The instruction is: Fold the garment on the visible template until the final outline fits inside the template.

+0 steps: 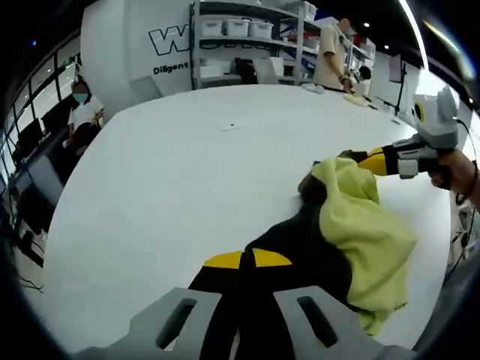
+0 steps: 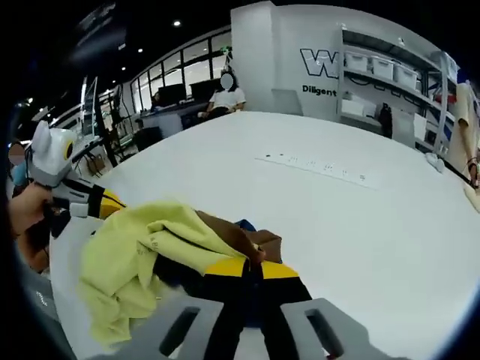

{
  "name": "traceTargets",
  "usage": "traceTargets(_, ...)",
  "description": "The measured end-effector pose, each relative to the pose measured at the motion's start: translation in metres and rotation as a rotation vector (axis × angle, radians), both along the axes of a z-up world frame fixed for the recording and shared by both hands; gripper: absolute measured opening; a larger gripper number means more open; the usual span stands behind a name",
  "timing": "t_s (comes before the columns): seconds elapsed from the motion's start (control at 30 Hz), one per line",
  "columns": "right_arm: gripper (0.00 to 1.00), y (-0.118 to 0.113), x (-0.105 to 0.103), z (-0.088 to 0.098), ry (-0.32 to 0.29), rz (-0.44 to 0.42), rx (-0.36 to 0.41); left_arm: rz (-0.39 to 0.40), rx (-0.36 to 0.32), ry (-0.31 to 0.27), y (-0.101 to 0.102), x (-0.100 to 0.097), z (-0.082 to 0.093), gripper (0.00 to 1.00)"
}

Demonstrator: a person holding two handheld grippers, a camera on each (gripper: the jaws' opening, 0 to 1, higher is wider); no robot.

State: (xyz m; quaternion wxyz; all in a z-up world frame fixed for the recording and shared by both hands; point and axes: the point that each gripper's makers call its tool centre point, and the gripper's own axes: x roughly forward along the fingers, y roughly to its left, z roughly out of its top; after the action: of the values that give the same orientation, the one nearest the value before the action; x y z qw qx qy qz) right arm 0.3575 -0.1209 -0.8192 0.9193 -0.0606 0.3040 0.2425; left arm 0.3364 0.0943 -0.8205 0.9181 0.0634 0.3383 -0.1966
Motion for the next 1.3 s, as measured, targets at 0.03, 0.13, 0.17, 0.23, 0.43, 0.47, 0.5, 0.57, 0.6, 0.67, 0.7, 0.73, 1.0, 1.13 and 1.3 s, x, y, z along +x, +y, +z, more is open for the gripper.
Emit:
traceTargets(0.03, 0.0, -0.001, 0.0, 0.001, -0.004, -0.001, -0.001, 0.008, -0.014, -0.01, 0.003, 0.001, 0.006, 0.03)
traceTargets(0.13, 0.0, -0.004, -0.001, 0.005, -0.016, -0.001, -0.008, 0.025, -0.025, -0.038, 0.011, 0.002, 0.017, 0.03)
traceTargets(0.17, 0.0, -0.005, -0.002, 0.005, -0.017, 0.002, -0.015, 0.038, -0.021, -0.05, 0.017, 0.003, 0.022, 0.03)
traceTargets(0.23, 0.0, -0.007, -0.003, 0.006, -0.023, 0.001, -0.019, 0.059, -0.015, -0.07, 0.025, 0.004, 0.028, 0.03)
traceTargets(0.43, 0.0, -0.015, -0.004, 0.013, -0.044, -0.008, -0.028, 0.138, -0.006, -0.143, 0.06, 0.01, 0.054, 0.03)
traceTargets(0.47, 0.0, -0.017, -0.003, 0.015, -0.05, -0.012, -0.028, 0.158, -0.001, -0.154, 0.067, 0.01, 0.057, 0.03)
traceTargets(0.5, 0.0, -0.018, -0.003, 0.016, -0.053, -0.013, -0.029, 0.163, 0.003, -0.153, 0.072, 0.009, 0.057, 0.03)
traceTargets(0.57, 0.0, -0.021, -0.004, 0.016, -0.052, -0.02, -0.033, 0.18, 0.012, -0.147, 0.079, 0.009, 0.056, 0.03)
traceTargets(0.6, 0.0, -0.021, -0.004, 0.016, -0.052, -0.02, -0.034, 0.184, 0.015, -0.145, 0.08, 0.008, 0.056, 0.03)
traceTargets(0.67, 0.0, -0.024, -0.006, 0.012, -0.037, -0.024, -0.035, 0.197, 0.039, -0.136, 0.089, 0.006, 0.05, 0.03)
traceTargets(0.7, 0.0, -0.025, -0.006, 0.011, -0.03, -0.025, -0.035, 0.203, 0.04, -0.122, 0.091, 0.005, 0.046, 0.03)
traceTargets(0.73, 0.0, -0.026, -0.007, 0.009, -0.025, -0.025, -0.039, 0.207, 0.04, -0.105, 0.092, 0.004, 0.042, 0.03)
traceTargets(1.0, 0.0, -0.027, -0.01, 0.006, 0.004, -0.041, -0.006, 0.262, 0.074, -0.008, 0.104, -0.009, 0.012, 0.03)
traceTargets(1.13, 0.0, -0.026, -0.012, 0.005, 0.011, -0.039, -0.005, 0.287, 0.073, 0.021, 0.106, -0.013, 0.005, 0.04)
traceTargets(1.3, 0.0, -0.025, -0.016, -0.002, 0.064, -0.051, 0.002, 0.304, 0.093, 0.069, 0.108, -0.019, -0.007, 0.04)
